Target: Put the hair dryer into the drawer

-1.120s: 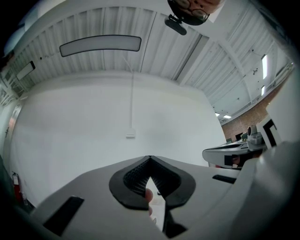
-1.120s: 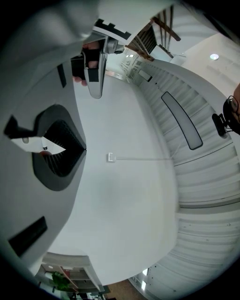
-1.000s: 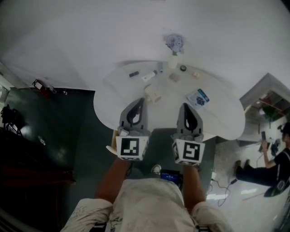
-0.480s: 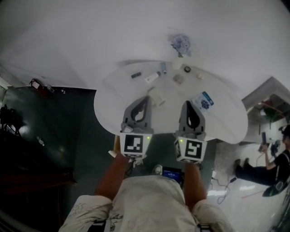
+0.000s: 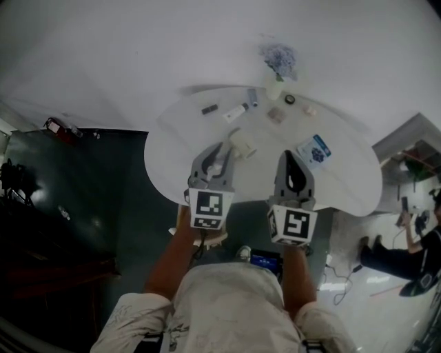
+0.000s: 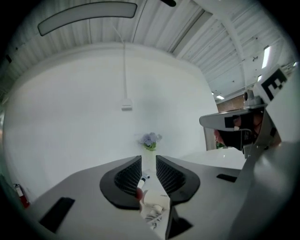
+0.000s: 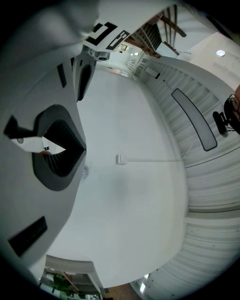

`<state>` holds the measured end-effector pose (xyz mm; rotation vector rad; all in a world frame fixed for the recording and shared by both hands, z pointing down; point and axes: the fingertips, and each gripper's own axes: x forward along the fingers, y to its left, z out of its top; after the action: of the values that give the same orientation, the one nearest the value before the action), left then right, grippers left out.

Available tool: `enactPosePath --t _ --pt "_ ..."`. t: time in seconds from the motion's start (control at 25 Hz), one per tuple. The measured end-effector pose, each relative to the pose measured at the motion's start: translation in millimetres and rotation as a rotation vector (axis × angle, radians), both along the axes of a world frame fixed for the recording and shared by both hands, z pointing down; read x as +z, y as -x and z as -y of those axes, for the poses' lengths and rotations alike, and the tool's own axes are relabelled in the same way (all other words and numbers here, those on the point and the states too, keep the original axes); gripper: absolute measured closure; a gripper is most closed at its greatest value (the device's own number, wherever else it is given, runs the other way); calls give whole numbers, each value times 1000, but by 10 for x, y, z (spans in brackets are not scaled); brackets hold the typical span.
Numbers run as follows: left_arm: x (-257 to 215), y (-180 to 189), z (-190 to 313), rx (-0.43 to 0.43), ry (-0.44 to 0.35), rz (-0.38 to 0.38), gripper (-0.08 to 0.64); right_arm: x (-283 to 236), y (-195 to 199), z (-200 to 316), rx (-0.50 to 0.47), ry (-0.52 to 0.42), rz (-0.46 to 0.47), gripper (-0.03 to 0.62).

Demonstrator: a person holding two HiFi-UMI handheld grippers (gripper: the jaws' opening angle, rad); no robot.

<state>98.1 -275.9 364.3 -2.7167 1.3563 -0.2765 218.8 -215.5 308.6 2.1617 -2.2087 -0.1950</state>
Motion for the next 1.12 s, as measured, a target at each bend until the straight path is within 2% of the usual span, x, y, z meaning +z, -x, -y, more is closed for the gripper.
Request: enactPosePath --t 0.16,0.28,0.44,0.56,0.72,0.96,1.12 --pt "309 -43 104 36 75 80 418 61 -33 24 8 10 1 588" --pt "536 -58 204 49 119 154 402 101 -68 58 13 14 -11 588" --pt "905 -88 298 85 214 273 374 173 -69 88 18 32 2 588" --pt "1148 -118 341 113 275 335 349 209 -49 115 16 39 9 588" --pt "1411 -149 427 134 334 393 337 252 -33 164 14 46 8 588" --pt "1799 -214 479 201 422 538 301 299 -6 198 6 56 2 588" --pt "2034 -236 512 229 457 603 291 324 -23 210 8 57 -5 588"
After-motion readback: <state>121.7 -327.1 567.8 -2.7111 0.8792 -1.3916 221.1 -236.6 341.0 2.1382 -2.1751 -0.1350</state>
